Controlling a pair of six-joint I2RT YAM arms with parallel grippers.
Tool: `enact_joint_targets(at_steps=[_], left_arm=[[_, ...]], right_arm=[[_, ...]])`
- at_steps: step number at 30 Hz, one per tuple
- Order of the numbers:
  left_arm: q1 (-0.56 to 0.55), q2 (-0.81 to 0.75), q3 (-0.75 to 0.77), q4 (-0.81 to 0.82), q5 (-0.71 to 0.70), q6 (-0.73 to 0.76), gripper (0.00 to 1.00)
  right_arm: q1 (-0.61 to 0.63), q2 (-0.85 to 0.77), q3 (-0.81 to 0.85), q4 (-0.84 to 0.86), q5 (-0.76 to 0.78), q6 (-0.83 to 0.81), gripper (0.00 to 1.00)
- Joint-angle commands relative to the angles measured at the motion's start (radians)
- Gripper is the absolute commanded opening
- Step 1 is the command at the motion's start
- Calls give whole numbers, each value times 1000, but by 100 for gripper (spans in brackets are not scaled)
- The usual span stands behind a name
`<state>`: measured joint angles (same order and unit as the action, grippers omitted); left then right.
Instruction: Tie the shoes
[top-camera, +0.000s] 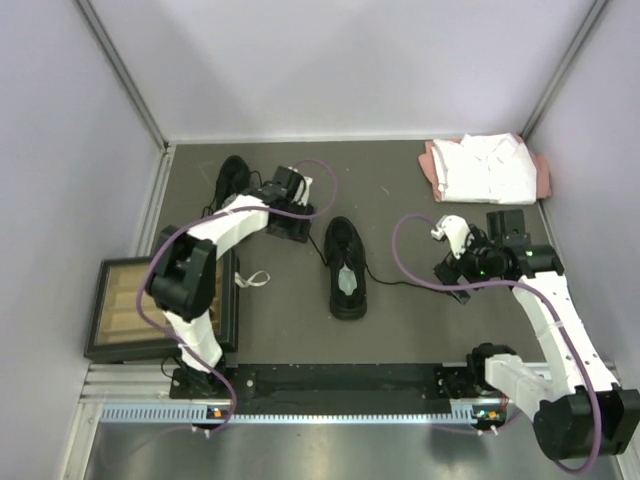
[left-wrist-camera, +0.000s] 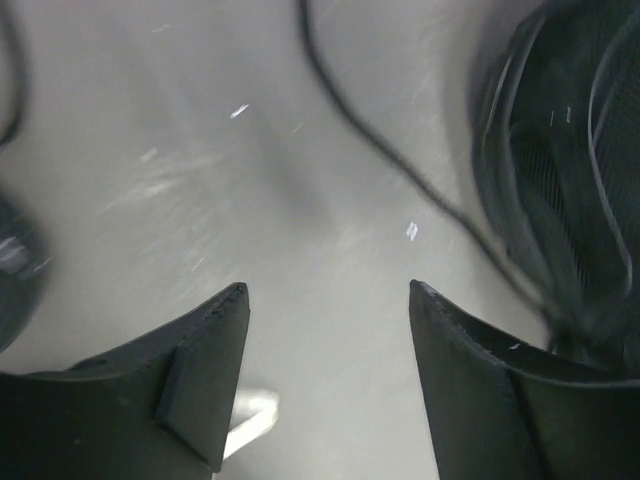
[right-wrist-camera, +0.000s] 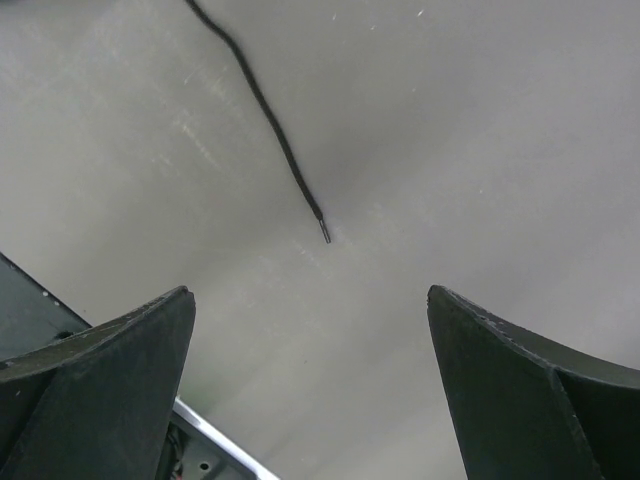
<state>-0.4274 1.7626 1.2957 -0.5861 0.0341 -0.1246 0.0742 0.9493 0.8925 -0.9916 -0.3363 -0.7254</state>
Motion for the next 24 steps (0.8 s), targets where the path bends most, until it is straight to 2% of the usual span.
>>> enact_joint_targets(at_steps=[1,4,10,20,21,23,24], left_arm=[[-42,113,99,72,-82,-87,64],[-43,187,148,97,-86,-112,58],[-45,285,226,144,-135,-118,53],[-44,416,301,33,-188,-127,34],[-42,429,304,17,-185,-129,27],[-33,439,312,-15,-156,-135,22],[-27,442,312,-26,-146,-139,13]], right_arm=[[41,-4,-38,51,52,-37,99],[44,-3,-55,64,63,-49,99],[42,-14,-82,64,75,-78,99],[48,34,-90,93,34,-127,99],[53,42,-92,108,28,-129,99],[84,64,-99,126,29,-135,99],[97,71,-102,137,31,-137,99]])
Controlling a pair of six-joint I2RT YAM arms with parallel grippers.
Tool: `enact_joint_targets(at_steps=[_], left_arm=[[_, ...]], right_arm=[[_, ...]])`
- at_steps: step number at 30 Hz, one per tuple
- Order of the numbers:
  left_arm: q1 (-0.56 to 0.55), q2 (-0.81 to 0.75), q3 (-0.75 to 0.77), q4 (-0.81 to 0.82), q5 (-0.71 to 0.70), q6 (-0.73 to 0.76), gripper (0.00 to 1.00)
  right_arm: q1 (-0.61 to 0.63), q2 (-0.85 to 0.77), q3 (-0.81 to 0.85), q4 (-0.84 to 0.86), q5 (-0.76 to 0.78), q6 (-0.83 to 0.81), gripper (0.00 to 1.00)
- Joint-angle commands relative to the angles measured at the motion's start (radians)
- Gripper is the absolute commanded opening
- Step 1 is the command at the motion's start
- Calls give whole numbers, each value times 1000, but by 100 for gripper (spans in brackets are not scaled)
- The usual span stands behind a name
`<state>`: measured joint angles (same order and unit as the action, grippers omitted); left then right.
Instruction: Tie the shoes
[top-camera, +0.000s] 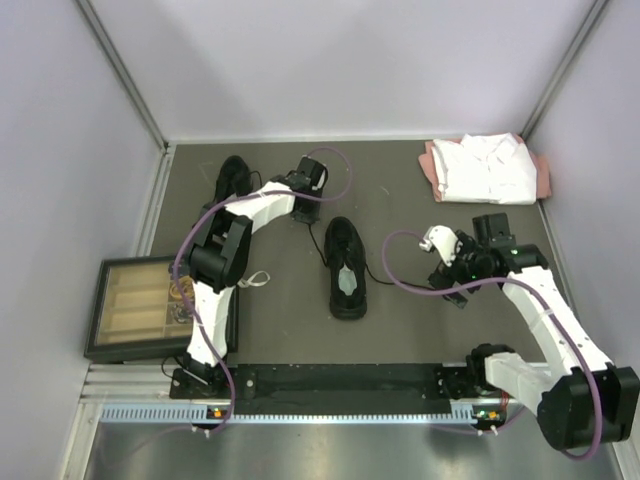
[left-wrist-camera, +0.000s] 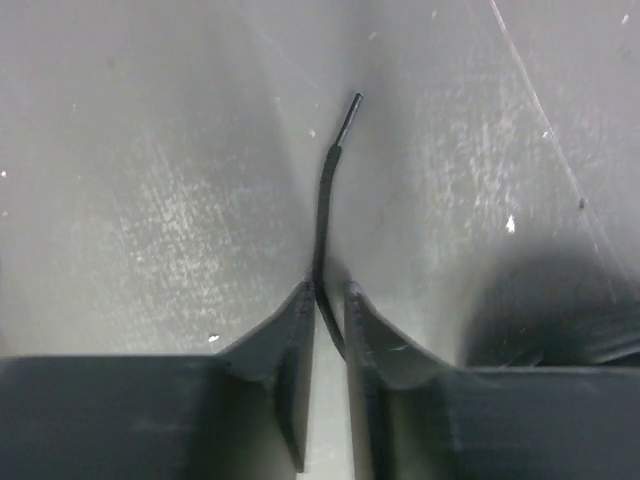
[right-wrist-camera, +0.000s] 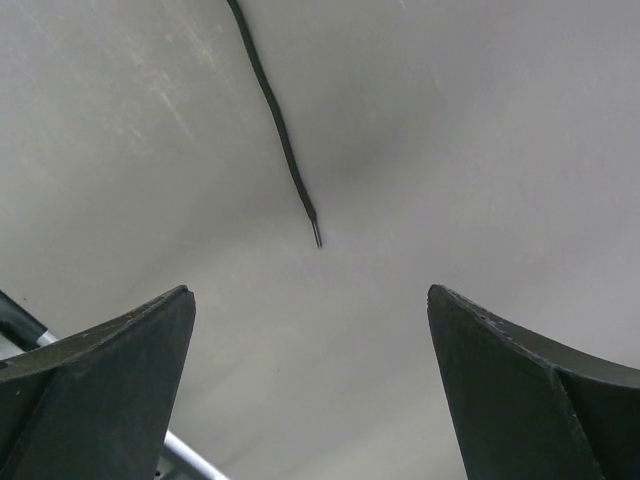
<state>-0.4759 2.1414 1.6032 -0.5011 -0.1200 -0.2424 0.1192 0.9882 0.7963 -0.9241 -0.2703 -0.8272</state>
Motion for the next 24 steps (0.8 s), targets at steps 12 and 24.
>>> enact_joint_targets(at_steps=[12,24], left_arm=[[57,-312,-212,54,230,20,0],[59,-666,-517,206,454,48,0]], right_arm=[[201,211,-22,226,-27,-53,83],[229,377,-32,349,17,-46,56]])
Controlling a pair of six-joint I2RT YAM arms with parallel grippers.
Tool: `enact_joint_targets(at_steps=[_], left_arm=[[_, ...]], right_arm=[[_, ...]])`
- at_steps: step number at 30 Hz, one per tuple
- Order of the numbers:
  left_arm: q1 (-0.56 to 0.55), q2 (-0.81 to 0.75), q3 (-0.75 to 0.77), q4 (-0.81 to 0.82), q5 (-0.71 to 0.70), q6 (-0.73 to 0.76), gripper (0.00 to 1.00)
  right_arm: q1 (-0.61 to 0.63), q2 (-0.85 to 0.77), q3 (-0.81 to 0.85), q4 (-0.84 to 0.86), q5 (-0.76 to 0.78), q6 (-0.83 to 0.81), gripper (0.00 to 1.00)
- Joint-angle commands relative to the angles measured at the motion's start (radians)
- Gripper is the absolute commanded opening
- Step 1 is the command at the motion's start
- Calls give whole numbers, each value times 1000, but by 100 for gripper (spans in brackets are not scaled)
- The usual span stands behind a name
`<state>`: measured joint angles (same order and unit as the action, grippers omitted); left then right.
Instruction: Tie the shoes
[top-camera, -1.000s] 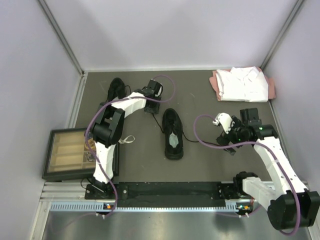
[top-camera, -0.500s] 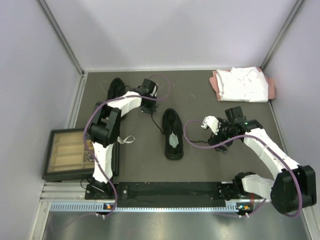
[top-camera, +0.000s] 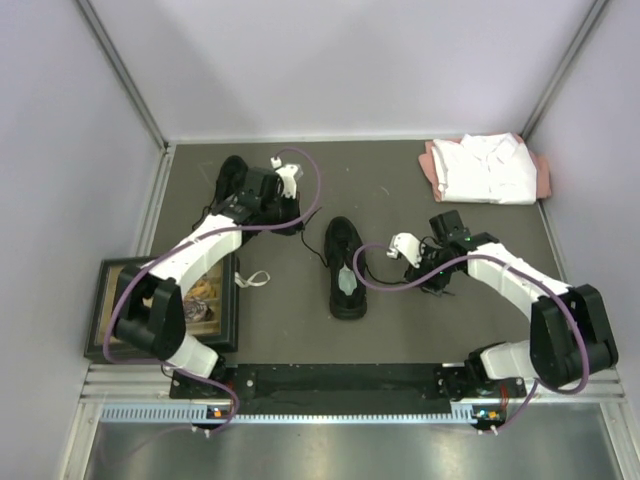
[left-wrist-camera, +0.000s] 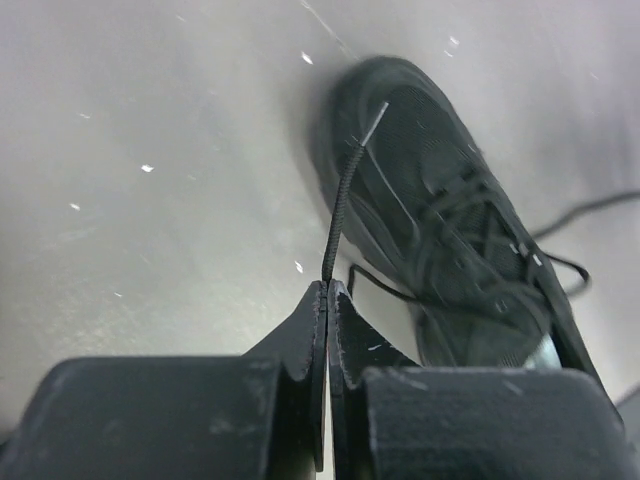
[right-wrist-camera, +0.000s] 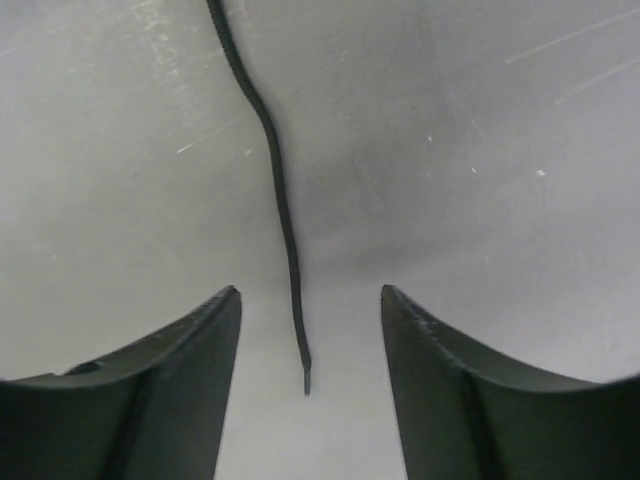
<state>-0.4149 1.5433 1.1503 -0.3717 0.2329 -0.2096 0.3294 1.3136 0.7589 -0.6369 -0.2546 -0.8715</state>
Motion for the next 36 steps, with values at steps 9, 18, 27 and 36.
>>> enact_joint_targets(at_steps=[9,18,27,36], left_arm=[[-2,-255,-201,160,223,59,0],[-1,-409,-300,162,270,133,0],[1,-597,-345,139,324,278,0],[1,-753,-293,-73,523,680,0]], right_arm=[[56,124,-81,172,38,15,47],[43,35,-18,77,-43,162,0],[-39,-266,184,-87,-302,322,0],[22,-202,445,28,-514,616,0]])
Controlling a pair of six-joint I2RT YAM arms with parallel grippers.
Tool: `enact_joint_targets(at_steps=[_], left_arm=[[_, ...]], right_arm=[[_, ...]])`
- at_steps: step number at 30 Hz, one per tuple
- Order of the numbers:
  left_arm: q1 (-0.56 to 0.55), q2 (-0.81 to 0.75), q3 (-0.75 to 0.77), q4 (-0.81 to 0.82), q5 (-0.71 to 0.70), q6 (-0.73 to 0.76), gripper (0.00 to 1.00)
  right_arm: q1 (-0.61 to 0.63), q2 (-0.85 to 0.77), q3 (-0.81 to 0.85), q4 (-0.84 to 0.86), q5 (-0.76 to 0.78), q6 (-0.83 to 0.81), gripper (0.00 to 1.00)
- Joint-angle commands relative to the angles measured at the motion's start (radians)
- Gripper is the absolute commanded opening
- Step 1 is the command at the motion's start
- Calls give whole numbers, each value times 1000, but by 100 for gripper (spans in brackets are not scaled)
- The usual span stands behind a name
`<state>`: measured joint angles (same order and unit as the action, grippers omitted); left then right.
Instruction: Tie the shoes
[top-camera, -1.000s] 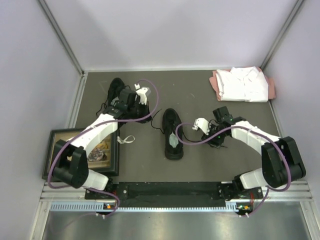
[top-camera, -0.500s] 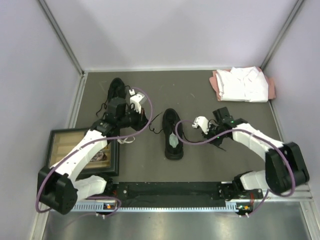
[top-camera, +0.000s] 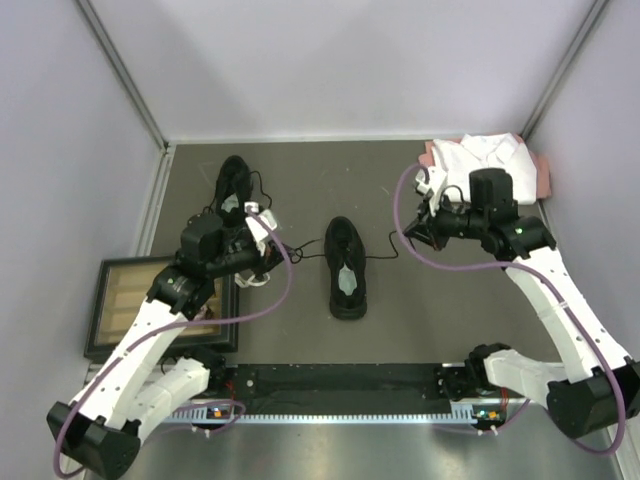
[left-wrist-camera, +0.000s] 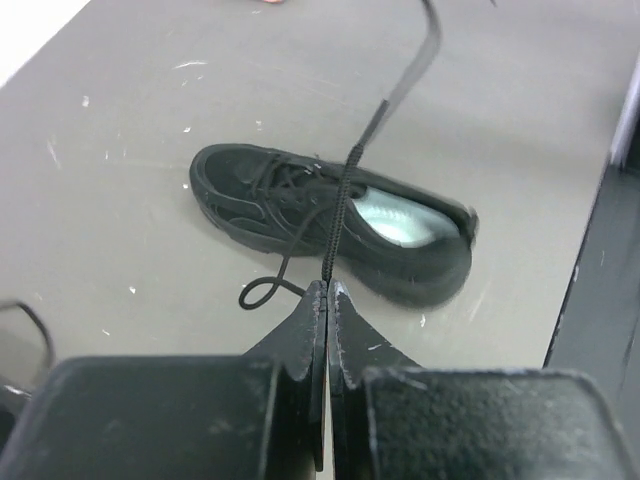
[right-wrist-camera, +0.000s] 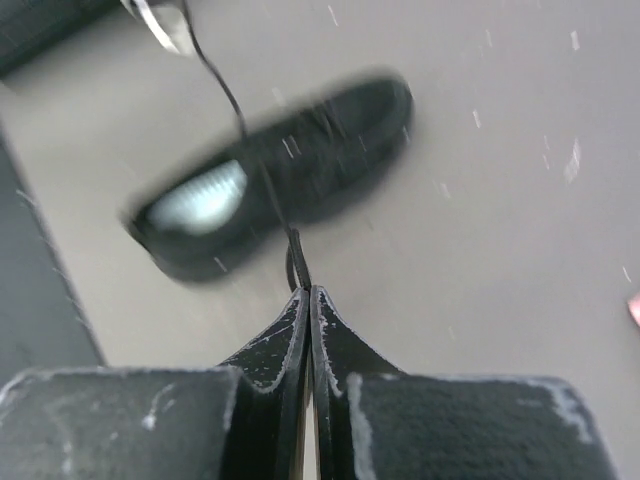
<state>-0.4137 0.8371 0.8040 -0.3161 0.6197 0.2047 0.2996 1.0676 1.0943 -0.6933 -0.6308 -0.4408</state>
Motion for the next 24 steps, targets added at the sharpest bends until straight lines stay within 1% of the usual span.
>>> enact_joint_targets(at_steps=[1,2,3,4,7,9,10,13,16,17,22,24], left_arm=[[0,-56,67,-208,149,306,0],[-2,-64,78,-251,164,340,0],[0,-66,102,-294,185,411,0],[0,-73,113,-376,195,448,0],[0,-84,135,-475,206,538,0],[-2,-89,149,-497,215,542,0],[-2,-86,156,-509,235,539,0],[-2,-70,188,-592,297,558,0],[-2,-66,204,-675,324,597,0],[-2,-69,205,-690,327,616,0],[-4,-67,212,-758,354,614,0],[-4,-64,212,-765,373,599,0]], right_arm=[[62,63,125,106,-148,212,0],[71,80,154,142,-167,235,0],[91,97,168,158,-174,275,0],[105,135,183,169,-182,286,0],[185,205,239,193,-158,287,0],[225,245,271,213,-149,287,0],[269,261,291,222,-136,289,0],[352,348,334,262,-100,297,0],[419,429,363,330,-83,330,0],[433,448,371,345,-76,347,0],[518,586,389,442,-18,364,0],[544,652,398,451,-15,366,0]])
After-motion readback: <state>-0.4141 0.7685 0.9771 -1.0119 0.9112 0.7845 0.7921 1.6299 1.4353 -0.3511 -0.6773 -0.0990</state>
